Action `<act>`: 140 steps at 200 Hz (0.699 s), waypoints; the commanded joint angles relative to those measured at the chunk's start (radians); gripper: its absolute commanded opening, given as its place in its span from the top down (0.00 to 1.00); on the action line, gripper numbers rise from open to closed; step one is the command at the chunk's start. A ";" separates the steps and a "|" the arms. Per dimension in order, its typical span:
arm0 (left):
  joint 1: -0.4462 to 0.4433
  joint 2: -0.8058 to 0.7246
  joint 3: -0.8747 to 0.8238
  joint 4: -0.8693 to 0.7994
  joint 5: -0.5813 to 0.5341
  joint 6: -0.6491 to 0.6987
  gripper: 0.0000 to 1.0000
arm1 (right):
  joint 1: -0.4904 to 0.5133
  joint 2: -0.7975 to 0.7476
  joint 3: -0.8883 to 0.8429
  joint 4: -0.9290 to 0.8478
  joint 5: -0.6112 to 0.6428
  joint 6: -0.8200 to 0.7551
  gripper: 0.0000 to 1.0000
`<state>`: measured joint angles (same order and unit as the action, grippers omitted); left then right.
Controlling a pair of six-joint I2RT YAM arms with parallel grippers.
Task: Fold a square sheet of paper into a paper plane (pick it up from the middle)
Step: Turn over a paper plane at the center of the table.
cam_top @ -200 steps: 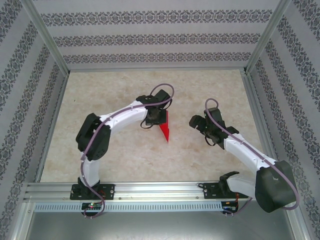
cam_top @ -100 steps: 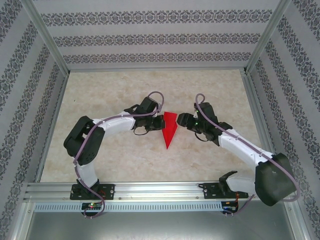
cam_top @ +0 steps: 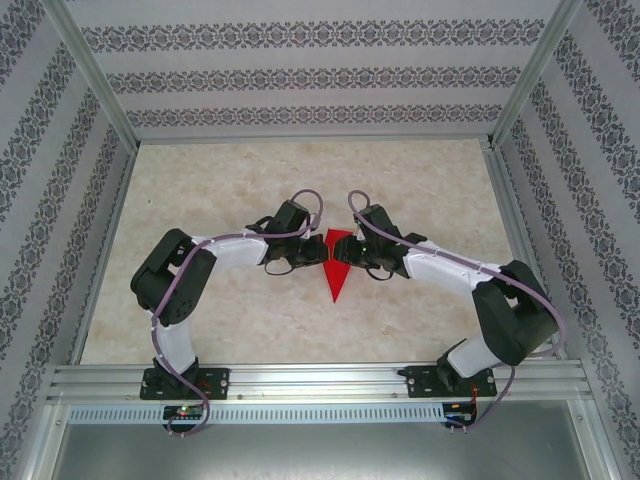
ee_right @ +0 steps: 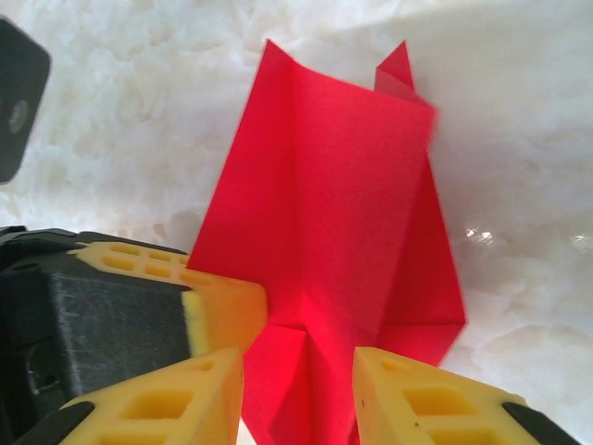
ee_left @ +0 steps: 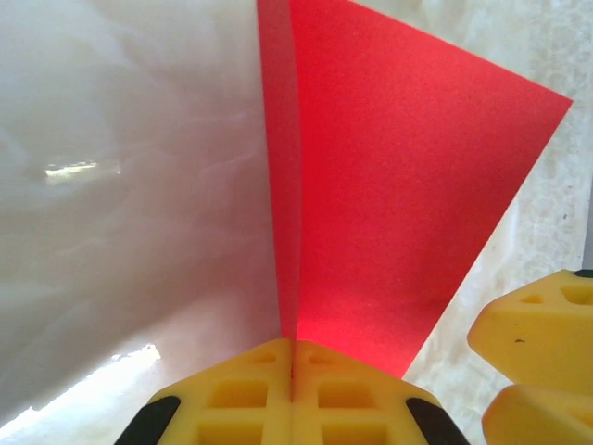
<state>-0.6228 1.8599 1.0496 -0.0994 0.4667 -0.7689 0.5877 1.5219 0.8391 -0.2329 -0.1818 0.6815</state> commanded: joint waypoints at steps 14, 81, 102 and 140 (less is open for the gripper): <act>0.015 0.043 -0.014 0.042 0.014 -0.009 1.00 | 0.011 0.045 0.044 -0.030 0.011 -0.032 0.60; 0.024 0.039 -0.038 0.081 0.027 -0.036 1.00 | 0.026 0.110 0.074 -0.024 -0.043 -0.051 0.59; 0.024 0.041 -0.038 0.081 0.029 -0.035 1.00 | 0.035 0.087 0.074 -0.029 -0.020 -0.053 0.60; 0.024 0.028 -0.042 0.081 0.032 -0.032 1.00 | 0.042 -0.001 0.057 -0.034 0.015 -0.051 0.60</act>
<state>-0.6147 1.9087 1.0176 -0.0589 0.4843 -0.7948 0.6155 1.5993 0.8883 -0.2718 -0.1963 0.6518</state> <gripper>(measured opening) 0.066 0.404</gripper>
